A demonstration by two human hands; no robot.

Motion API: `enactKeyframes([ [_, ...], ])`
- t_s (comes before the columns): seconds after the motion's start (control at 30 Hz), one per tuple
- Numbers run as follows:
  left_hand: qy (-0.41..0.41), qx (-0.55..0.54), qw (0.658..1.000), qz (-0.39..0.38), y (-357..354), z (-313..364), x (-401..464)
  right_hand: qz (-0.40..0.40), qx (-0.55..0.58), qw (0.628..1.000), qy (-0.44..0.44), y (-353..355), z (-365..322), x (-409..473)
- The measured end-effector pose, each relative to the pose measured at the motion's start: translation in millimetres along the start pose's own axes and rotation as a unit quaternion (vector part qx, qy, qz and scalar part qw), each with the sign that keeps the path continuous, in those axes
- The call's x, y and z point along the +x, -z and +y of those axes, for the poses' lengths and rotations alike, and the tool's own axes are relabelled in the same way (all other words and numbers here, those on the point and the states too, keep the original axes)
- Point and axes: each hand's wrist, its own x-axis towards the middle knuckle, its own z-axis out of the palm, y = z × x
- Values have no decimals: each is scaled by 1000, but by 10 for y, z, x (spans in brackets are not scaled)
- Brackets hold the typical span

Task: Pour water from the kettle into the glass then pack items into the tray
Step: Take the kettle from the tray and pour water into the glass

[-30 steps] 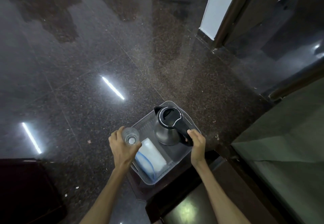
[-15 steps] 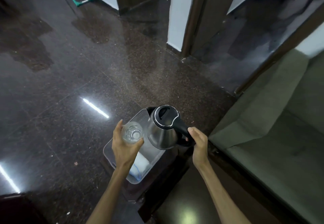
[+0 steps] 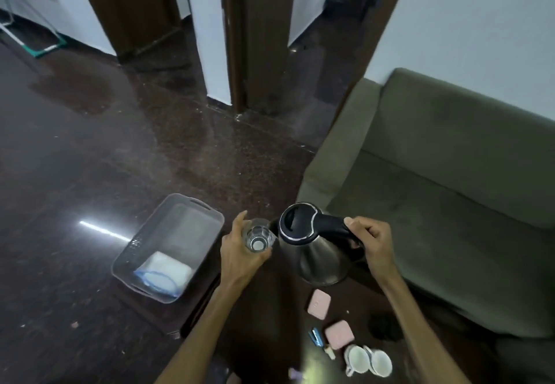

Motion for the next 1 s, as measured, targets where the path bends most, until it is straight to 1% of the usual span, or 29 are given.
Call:
enactKeyframes([
  [0.13,-18,11,998,-57,-518,277,-365,1,-98,995,-15,587,4,-290],
  [0.3,-22,14,993,-118,-1113,461,-835,32,-196,979,-51,1081,242,-693],
  [0.4,-26,20,989,-142,-1409,504,-1074,40,-266,961,-61,1310,356,-896],
  [0.5,-12,41,986,-163,-1650,488,-1254,46,-329,940,-77,1480,462,-1033],
  [0.6,-15,62,983,-174,-1870,476,-1405,54,-352,930,-96,1609,562,-1113],
  [0.77,-46,70,981,-177,-2122,453,-1577,43,-385,917,-91,1753,614,-1182],
  [1.0,-59,74,980,-173,-2320,512,-1698,38,-413,905,-90,1899,640,-1180],
])
